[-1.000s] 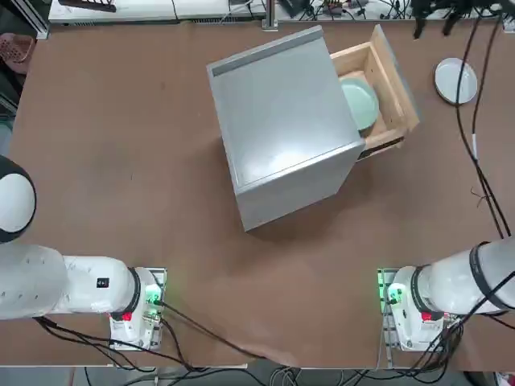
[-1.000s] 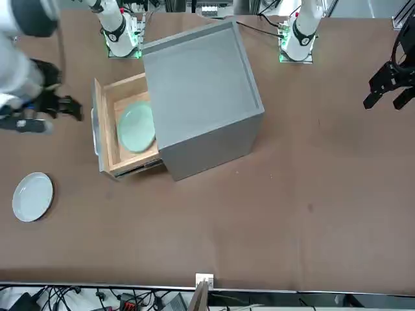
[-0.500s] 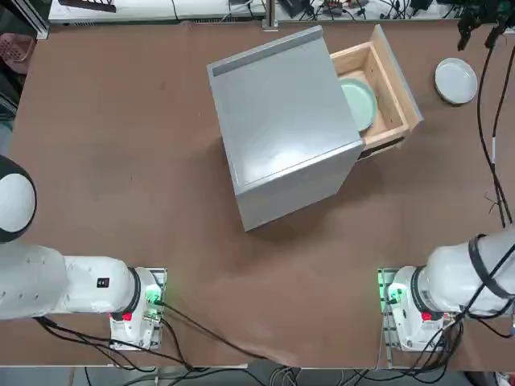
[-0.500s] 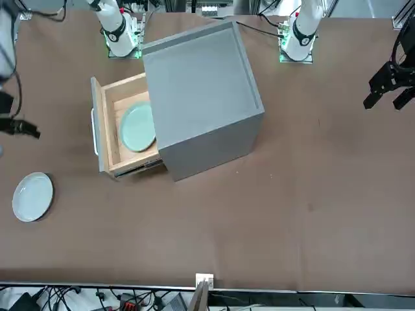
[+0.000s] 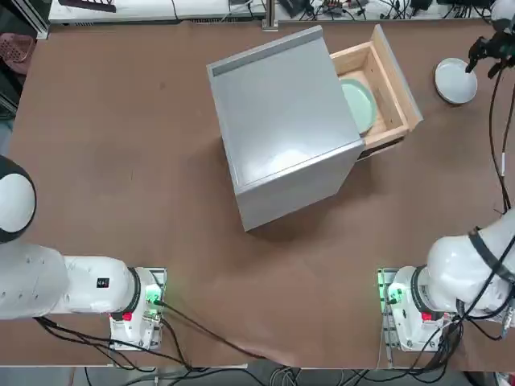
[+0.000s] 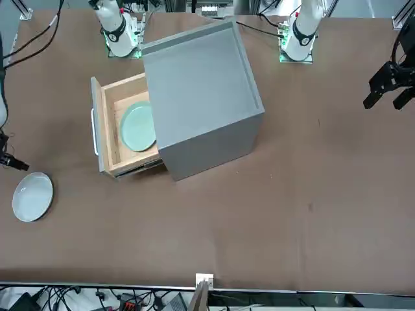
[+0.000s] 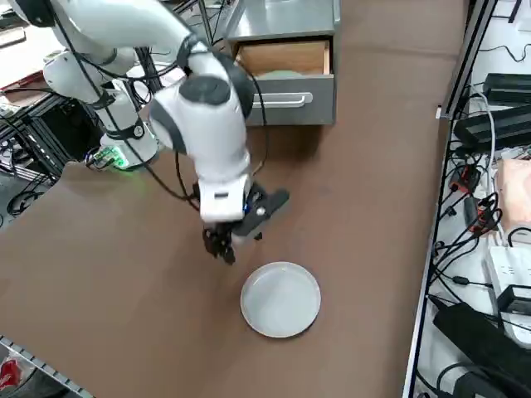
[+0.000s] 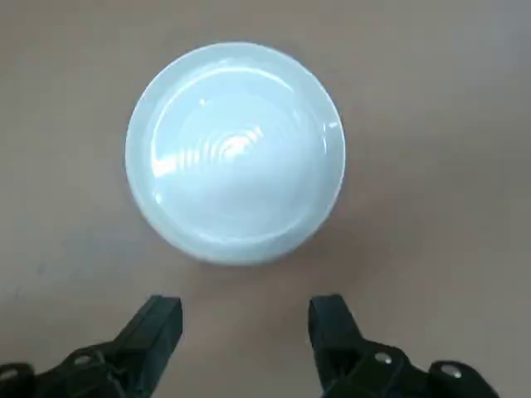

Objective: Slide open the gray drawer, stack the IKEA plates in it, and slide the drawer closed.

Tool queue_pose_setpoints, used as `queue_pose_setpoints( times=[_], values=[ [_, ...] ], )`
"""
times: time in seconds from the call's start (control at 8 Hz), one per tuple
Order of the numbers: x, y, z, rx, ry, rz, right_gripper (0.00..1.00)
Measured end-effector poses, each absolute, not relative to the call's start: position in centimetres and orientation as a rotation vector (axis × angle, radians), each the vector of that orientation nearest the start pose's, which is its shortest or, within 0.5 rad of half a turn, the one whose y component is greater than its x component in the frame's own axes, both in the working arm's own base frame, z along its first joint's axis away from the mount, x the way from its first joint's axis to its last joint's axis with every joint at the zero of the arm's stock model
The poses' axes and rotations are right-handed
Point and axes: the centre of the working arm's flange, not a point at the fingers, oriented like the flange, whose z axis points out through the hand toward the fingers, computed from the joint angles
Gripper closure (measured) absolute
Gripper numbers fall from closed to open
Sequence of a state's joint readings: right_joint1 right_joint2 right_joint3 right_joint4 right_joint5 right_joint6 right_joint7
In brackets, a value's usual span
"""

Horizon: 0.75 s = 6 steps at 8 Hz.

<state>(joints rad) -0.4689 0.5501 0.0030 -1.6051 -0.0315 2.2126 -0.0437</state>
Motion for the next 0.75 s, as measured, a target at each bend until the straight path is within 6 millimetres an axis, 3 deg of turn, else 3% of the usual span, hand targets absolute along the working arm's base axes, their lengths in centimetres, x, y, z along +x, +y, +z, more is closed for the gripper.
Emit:
queue_pose_setpoints(
  times=[0.5, 0.75],
  values=[
    [62.1, -34.4, 23.9, -2.990, 0.956, -0.221, 0.08],
    [60.9, -36.6, 22.3, -2.970, 1.023, -0.221, 0.08]
  ],
)
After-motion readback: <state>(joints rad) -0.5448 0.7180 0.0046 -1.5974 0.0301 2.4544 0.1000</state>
